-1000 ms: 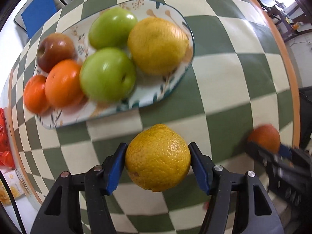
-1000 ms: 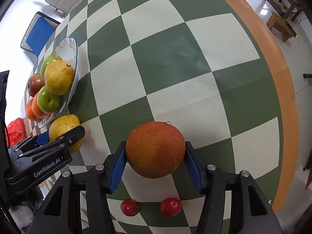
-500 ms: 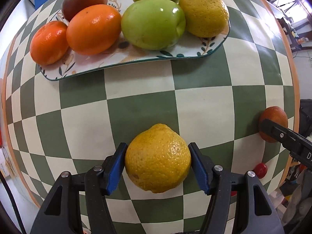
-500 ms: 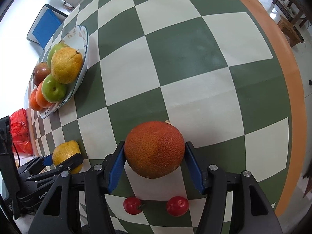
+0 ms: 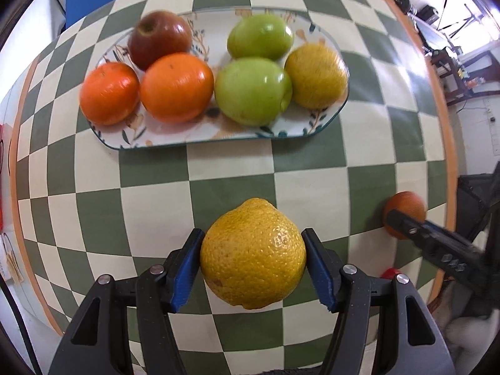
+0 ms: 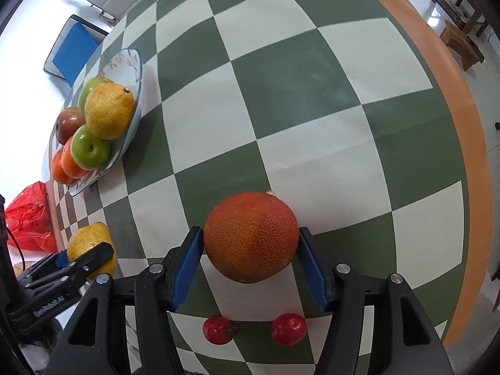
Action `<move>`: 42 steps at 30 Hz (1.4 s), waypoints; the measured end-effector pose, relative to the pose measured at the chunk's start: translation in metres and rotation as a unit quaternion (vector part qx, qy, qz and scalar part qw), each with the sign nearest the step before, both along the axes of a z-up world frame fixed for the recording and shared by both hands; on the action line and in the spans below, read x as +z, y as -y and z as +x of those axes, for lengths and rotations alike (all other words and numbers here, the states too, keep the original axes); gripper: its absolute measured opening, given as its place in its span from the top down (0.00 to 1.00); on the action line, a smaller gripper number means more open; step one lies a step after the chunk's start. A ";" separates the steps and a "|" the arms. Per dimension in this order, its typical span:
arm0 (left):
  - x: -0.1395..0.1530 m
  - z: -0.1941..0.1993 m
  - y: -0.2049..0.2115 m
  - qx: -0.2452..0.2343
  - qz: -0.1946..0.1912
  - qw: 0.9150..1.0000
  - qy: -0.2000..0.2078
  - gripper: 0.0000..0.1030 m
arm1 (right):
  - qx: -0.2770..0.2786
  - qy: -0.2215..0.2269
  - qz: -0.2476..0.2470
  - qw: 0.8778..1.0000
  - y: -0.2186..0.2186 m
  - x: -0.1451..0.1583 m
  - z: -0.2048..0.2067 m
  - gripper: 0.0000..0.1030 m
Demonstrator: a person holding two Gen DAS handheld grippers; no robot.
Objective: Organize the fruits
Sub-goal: 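Carry the lemon and blood orange onto the plate and open both tools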
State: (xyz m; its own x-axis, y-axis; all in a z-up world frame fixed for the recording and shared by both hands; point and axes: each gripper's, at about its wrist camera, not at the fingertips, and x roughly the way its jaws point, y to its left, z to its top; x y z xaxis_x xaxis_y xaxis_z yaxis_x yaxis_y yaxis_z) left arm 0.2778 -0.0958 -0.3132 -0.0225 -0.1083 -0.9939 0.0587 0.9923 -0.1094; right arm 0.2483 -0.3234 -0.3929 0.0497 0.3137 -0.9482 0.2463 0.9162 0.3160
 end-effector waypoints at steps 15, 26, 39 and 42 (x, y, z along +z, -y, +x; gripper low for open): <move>0.094 0.070 -0.074 0.082 -0.068 0.992 0.073 0.41 | 0.032 0.083 0.066 0.994 -0.042 0.072 0.066 0.43; 0.032 0.178 -0.155 0.159 -0.035 0.986 0.033 0.41 | 0.087 0.090 0.014 0.992 -0.100 0.068 0.196 0.43; -0.039 0.205 -0.157 0.148 -0.035 0.986 -0.064 0.40 | 0.099 0.047 -0.009 0.994 -0.106 0.033 0.211 0.42; -0.035 0.202 -0.155 0.143 -0.033 0.987 -0.061 0.40 | 0.091 0.039 0.001 0.995 -0.103 0.030 0.214 0.38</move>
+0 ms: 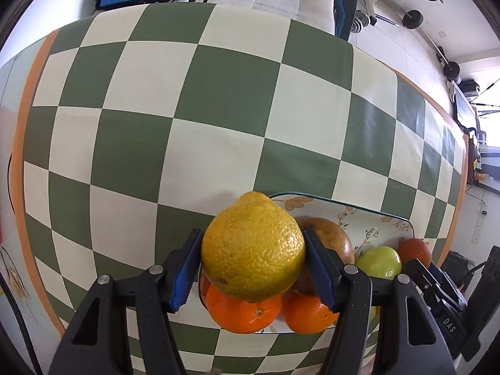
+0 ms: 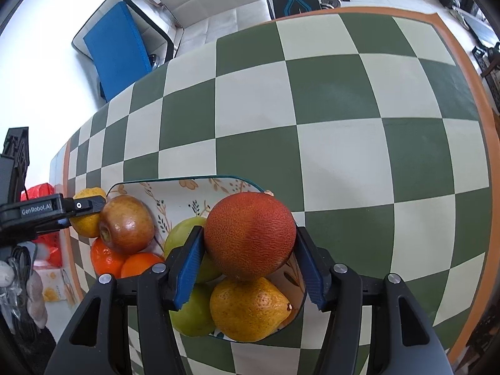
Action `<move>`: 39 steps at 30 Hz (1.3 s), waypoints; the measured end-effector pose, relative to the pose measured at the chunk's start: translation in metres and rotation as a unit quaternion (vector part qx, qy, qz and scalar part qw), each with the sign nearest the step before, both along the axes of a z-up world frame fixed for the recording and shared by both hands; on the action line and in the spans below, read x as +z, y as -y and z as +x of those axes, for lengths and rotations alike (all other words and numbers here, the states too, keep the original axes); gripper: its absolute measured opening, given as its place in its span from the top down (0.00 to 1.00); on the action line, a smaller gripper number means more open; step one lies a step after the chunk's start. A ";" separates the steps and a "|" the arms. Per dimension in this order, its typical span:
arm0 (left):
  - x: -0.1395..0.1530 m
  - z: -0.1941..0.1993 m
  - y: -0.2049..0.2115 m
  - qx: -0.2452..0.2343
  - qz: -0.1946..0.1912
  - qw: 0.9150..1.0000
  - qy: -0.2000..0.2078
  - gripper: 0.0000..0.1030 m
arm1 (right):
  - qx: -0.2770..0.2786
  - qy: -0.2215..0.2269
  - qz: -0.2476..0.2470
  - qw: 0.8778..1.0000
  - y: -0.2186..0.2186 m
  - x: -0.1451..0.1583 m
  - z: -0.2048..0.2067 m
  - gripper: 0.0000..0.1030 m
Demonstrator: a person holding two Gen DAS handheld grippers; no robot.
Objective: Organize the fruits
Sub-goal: 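Carry the lemon and blood orange onto the plate and open both tools, then withdraw both tools toward the two cherry tomatoes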
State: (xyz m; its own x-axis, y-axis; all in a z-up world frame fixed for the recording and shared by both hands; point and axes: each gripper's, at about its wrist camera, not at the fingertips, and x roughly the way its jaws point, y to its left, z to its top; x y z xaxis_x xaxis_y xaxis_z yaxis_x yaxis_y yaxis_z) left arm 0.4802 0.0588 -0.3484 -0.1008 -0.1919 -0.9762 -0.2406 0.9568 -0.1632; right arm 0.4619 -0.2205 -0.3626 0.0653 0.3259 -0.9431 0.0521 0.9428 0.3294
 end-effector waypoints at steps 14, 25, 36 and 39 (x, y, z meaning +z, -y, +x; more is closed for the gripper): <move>0.051 -0.044 0.006 -0.048 0.094 0.991 0.087 0.13 | 0.011 0.026 -0.084 0.996 -0.016 0.030 -0.030 0.07; 0.080 -0.120 0.032 -0.067 0.122 0.980 0.144 0.13 | 0.015 0.081 -0.148 0.985 -0.025 0.073 -0.093 0.07; 0.139 -0.171 0.042 -0.062 0.116 0.969 0.211 0.13 | 0.004 0.133 -0.153 0.979 -0.017 0.133 -0.147 0.07; 0.159 -0.188 0.045 -0.066 0.114 0.964 0.229 0.13 | 0.003 0.147 -0.150 0.978 -0.016 0.152 -0.164 0.07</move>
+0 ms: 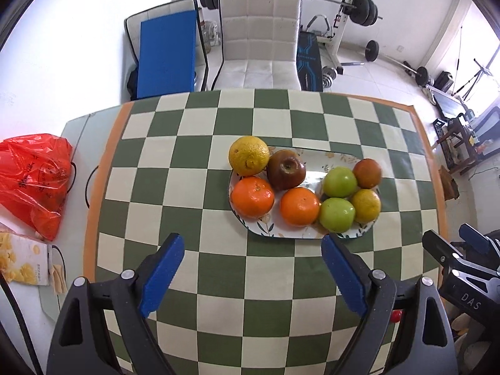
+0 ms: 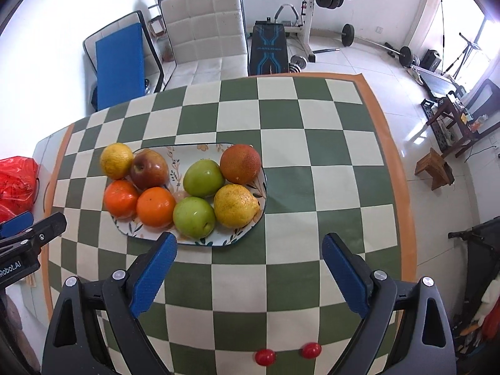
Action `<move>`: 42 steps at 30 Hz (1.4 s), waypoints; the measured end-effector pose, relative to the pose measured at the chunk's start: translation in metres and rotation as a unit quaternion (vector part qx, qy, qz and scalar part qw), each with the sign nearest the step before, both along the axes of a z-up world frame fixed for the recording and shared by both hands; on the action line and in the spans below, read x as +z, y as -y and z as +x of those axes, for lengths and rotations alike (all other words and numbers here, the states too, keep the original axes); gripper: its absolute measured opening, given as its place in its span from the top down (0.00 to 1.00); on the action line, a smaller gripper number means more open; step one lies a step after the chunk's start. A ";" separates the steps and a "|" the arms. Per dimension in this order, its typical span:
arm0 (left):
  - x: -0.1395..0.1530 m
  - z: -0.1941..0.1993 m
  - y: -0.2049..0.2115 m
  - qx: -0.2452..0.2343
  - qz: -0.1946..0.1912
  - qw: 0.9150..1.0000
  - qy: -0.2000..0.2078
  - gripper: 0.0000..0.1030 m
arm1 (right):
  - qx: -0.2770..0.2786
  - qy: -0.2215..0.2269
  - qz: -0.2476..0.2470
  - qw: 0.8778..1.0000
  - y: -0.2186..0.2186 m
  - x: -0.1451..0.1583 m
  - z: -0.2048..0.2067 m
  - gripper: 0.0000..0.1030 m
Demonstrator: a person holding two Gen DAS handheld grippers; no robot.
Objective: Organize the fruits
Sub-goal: 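Withdraw both tools toward the two cherry tomatoes, then grasp a cherry tomato with the left tool while the right tool grasps the other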
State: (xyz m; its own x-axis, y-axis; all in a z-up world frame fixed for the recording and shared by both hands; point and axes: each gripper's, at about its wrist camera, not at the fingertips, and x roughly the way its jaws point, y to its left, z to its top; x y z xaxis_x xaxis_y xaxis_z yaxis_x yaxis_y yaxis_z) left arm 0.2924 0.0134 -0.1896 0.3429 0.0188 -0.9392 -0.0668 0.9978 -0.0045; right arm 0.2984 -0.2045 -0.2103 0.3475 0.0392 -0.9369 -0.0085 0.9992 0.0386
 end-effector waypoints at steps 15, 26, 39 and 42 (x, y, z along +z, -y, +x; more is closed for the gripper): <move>0.080 -0.066 0.011 -0.034 -0.016 0.997 0.064 0.13 | 0.008 0.080 0.011 0.997 -0.006 0.104 -0.084 0.07; 0.104 -0.094 0.012 -0.034 -0.017 0.995 0.091 0.13 | 0.011 0.113 0.011 0.993 -0.010 0.151 -0.121 0.07; 0.073 -0.084 0.025 -0.042 -0.010 0.998 0.049 0.00 | -0.008 0.091 0.054 0.994 0.007 0.134 -0.121 0.07; 0.045 -0.073 0.041 -0.053 0.021 0.998 0.027 0.00 | -0.024 0.062 0.072 0.995 0.029 0.106 -0.115 0.07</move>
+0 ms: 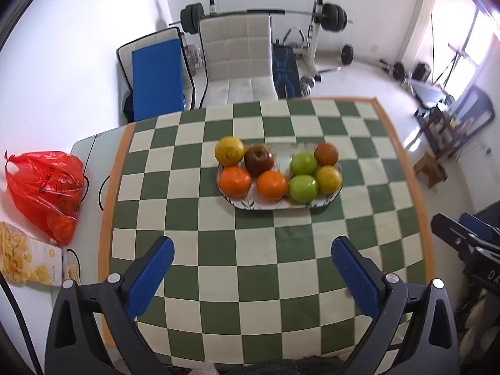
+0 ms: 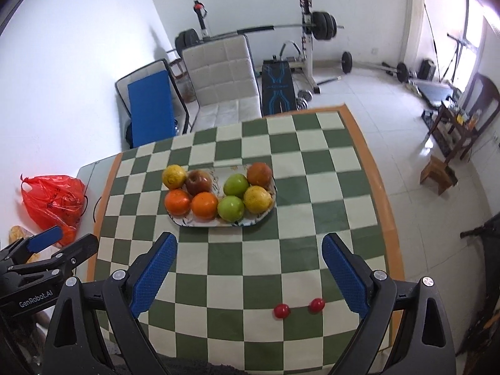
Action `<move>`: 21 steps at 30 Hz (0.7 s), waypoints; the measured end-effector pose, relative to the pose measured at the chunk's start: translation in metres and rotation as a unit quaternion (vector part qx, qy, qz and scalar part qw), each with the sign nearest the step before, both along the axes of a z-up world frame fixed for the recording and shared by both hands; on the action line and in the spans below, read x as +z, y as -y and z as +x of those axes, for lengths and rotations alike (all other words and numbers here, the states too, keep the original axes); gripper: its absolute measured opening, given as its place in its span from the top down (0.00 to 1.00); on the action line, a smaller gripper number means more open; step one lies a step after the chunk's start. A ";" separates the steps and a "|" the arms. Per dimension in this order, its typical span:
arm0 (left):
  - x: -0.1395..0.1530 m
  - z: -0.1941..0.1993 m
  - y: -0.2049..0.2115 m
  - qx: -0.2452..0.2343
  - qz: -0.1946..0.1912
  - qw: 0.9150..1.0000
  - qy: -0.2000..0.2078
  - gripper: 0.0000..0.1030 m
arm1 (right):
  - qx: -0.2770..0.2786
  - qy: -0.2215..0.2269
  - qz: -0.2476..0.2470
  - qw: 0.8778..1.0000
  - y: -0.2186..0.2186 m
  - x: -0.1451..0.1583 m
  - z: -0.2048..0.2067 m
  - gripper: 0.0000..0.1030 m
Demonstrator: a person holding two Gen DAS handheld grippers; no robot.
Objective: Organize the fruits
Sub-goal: 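Grasp a cherry tomato with the left tool while the right tool grasps the other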
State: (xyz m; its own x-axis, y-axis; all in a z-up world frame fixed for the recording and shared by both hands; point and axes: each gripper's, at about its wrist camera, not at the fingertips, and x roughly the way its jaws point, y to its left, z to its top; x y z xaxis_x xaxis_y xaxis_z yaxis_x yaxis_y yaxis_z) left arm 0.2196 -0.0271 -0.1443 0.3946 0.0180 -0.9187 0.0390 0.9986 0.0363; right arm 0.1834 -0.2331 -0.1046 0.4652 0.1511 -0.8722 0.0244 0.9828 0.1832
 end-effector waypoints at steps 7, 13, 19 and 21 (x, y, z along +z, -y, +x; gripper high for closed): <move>-0.085 0.019 0.049 -0.042 0.054 0.994 -0.079 0.00 | -0.076 -0.127 0.013 0.989 0.071 -0.125 -0.002 0.07; -0.161 0.028 0.094 -0.092 0.072 0.978 -0.174 0.00 | -0.118 -0.219 0.058 0.967 0.107 -0.235 -0.018 0.35; -0.204 0.019 0.123 -0.120 0.050 0.960 -0.249 0.00 | -0.115 -0.243 0.077 0.960 0.107 -0.283 -0.028 0.61; -0.211 0.016 0.130 -0.121 0.037 0.956 -0.263 0.00 | -0.114 -0.232 0.075 0.963 0.107 -0.285 -0.032 0.70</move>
